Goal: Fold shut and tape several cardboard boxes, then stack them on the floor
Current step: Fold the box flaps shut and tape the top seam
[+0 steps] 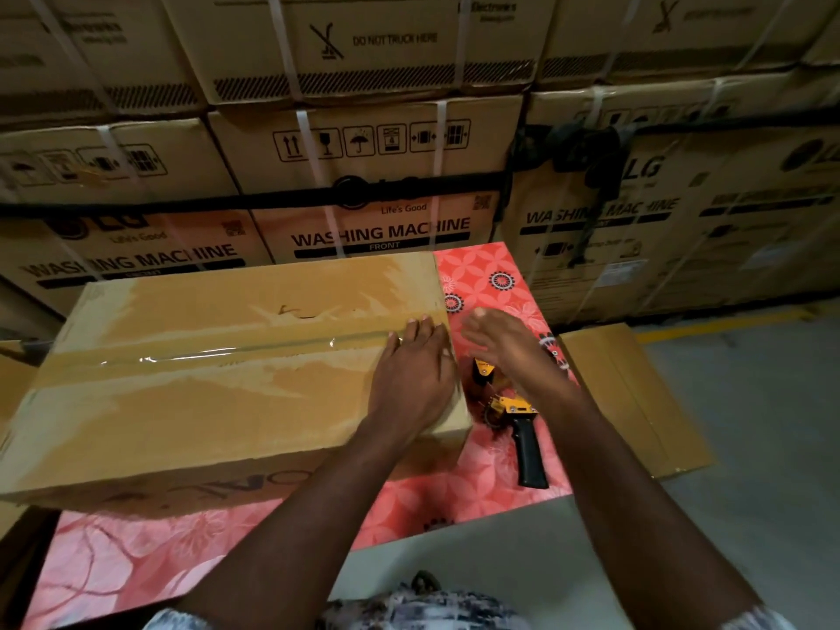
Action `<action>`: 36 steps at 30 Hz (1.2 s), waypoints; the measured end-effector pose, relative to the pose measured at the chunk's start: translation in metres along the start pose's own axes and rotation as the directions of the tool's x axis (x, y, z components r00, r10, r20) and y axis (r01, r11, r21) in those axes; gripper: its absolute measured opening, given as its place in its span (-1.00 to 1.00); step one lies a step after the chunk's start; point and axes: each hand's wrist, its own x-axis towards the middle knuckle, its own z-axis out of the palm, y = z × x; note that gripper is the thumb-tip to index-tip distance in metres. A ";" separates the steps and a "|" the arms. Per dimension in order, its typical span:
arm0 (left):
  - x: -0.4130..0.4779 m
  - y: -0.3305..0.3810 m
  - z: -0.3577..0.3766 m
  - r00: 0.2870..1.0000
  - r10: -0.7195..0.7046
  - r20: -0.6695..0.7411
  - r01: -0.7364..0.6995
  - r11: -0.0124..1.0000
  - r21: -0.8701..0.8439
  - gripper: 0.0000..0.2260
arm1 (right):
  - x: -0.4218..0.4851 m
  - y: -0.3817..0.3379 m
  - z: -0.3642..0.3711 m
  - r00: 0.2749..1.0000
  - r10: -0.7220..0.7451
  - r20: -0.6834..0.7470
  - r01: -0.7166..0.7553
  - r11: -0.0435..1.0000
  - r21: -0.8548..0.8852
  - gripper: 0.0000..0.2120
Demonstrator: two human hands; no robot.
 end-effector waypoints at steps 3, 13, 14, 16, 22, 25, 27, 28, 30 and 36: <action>-0.001 -0.004 -0.002 1.000 0.008 0.016 -0.008 1.000 -0.020 -0.45 | 0.013 0.006 0.046 1.000 -0.005 0.029 0.008 0.995 -0.100 -0.62; -0.006 -0.037 -0.022 0.988 -0.021 -0.153 0.017 0.999 -0.030 -0.57 | 0.009 -0.011 0.071 0.905 -0.413 -0.107 0.261 0.734 -0.627 -0.54; 0.000 -0.036 -0.022 0.998 0.012 -0.068 -0.014 1.000 -0.023 -0.52 | 0.007 -0.013 0.080 0.894 -0.449 -0.010 0.336 0.682 -0.649 -0.52; 0.003 -0.042 -0.020 0.990 0.058 0.129 -0.070 0.994 0.086 -0.37 | 0.008 -0.005 0.090 0.881 -0.451 0.141 0.395 0.540 -0.743 -0.52; -0.029 -0.106 -0.036 0.989 -0.071 0.130 0.042 0.977 0.211 -0.25 | 0.001 0.010 0.090 0.952 -0.287 0.108 0.184 0.250 -0.951 -0.29; -0.037 -0.143 -0.050 0.970 -0.239 0.040 0.225 0.950 0.216 -0.21 | -0.008 -0.002 0.111 0.964 -0.259 0.061 0.128 0.252 -0.959 -0.26; -0.042 -0.149 -0.057 0.968 -0.245 0.045 0.234 0.956 0.179 -0.21 | -0.012 -0.008 0.132 0.943 -0.272 0.189 0.270 0.300 -0.915 -0.29; -0.045 -0.151 -0.059 0.979 -0.196 0.062 0.183 0.968 0.171 -0.22 | -0.013 -0.009 0.143 0.928 -0.263 0.265 0.342 0.317 -0.885 -0.28; -0.052 -0.158 -0.064 0.989 -0.096 0.112 0.074 0.980 0.185 -0.24 | -0.010 -0.007 0.156 0.914 -0.211 0.347 0.400 0.319 -0.859 -0.26; -0.074 -0.240 -0.102 0.950 -0.312 0.004 0.307 0.936 0.171 -0.22 | 0.007 -0.004 0.158 0.976 -0.204 0.073 0.141 0.340 -0.930 -0.26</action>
